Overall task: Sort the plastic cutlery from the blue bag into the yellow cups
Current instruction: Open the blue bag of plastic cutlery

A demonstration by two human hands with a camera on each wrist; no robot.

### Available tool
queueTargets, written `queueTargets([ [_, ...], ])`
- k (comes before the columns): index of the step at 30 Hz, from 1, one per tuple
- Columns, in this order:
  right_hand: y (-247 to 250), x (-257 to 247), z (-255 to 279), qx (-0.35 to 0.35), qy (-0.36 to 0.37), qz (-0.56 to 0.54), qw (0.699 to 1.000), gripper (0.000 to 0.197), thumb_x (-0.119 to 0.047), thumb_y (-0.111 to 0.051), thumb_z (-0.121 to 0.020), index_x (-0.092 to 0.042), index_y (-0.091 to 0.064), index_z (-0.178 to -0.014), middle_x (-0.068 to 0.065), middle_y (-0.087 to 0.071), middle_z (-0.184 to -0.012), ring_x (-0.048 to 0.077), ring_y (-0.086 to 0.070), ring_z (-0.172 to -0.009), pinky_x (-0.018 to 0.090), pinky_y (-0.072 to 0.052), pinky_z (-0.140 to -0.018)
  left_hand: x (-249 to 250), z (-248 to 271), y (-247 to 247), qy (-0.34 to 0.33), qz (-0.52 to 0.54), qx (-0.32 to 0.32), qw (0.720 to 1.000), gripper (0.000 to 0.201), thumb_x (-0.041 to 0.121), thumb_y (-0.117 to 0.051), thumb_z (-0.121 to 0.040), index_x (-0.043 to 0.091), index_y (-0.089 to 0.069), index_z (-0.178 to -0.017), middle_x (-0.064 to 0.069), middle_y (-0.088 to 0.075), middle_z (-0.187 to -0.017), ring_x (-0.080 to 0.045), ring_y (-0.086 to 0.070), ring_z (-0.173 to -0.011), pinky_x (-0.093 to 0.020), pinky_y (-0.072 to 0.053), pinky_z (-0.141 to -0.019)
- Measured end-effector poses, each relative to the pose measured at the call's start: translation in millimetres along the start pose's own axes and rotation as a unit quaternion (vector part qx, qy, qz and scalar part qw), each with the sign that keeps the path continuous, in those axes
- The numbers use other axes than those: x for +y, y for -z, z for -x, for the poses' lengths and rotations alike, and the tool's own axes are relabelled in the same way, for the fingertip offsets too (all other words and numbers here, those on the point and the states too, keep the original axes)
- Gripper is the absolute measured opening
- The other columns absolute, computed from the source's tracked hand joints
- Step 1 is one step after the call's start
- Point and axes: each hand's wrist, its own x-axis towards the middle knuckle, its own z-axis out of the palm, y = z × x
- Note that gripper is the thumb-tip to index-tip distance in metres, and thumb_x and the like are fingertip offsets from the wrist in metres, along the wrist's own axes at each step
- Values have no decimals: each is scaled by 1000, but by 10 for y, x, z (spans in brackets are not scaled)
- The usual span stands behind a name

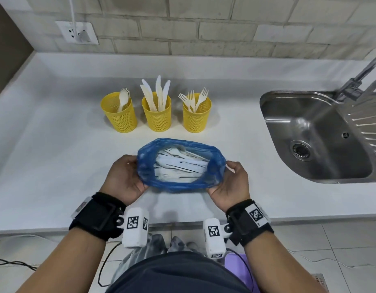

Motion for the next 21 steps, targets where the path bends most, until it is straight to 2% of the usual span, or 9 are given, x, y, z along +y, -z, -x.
queueTargets([
  [2,-11,-65,48,41,29,110,993,12,-25,-64,-82,-15,-65,-89,5,-60,-85,22,-60,-75,33,-48,-69,4,48,-3,-48,-141,36,988,29,35,-53,-97,13,-63,-112,-8,-70,-93,-26,-66,-82,-37,-57,-74],
  [4,-8,-124,76,92,79,278,953,13,-24,-56,-94,-14,-64,-98,9,-65,-92,24,-63,-80,35,-53,-69,31,67,6,-114,-307,88,941,40,49,-61,-89,18,-62,-114,-7,-72,-103,-25,-68,-90,-41,-56,-81],
  [7,7,-198,50,147,179,526,819,37,-26,-64,-94,-19,-53,-129,11,-62,-118,22,-64,-99,35,-56,-82,68,59,-2,-208,-469,133,848,62,62,-70,-73,29,-56,-124,0,-69,-111,-21,-67,-103,-44,-54,-95],
  [11,-83,-250,-39,120,231,690,675,52,-26,-67,-95,-13,-45,-141,6,-47,-128,14,-51,-105,18,-37,-82,65,5,-197,-282,-596,137,739,39,44,-71,-92,24,-55,-121,6,-66,-98,-16,-63,-94,-27,-47,-74],
  [14,-151,-205,-186,101,251,771,576,33,-20,-61,-98,-7,-57,-128,12,-57,-121,23,-57,-101,23,-38,-83,52,-113,-337,-308,-653,117,682,18,26,-63,-97,16,-69,-111,4,-68,-97,-17,-62,-94,-26,-42,-75],
  [16,-212,-188,-245,92,278,767,570,16,-13,-57,-99,-5,-65,-110,10,-67,-104,27,-62,-96,26,-40,-76,84,-180,-390,-317,-647,105,686,19,17,-57,-98,12,-74,-101,2,-70,-96,-18,-63,-91,-25,-41,-71],
  [18,-272,-203,-261,81,297,741,597,13,-9,-54,-99,-8,-67,-99,2,-66,-87,22,-60,-83,25,-36,-68,132,-221,-422,-297,-625,98,715,24,14,-52,-100,5,-73,-94,-4,-69,-90,-18,-60,-77,-24,-41,-65],
  [19,-291,-218,-265,74,303,723,616,14,-9,-53,-100,-10,-67,-94,-2,-63,-81,18,-57,-78,25,-35,-66,153,-237,-429,-275,-596,86,750,26,14,-50,-101,-1,-70,-94,-9,-67,-87,-22,-56,-73,-26,-42,-66],
  [21,-309,-238,-285,60,310,685,657,19,-11,-53,-101,-14,-63,-85,-6,-59,-74,14,-54,-71,26,-35,-66,185,-251,-444,-210,-468,40,857,29,13,-50,-101,-10,-67,-104,-19,-66,-92,-27,-56,-83,-38,-46,-76],
])
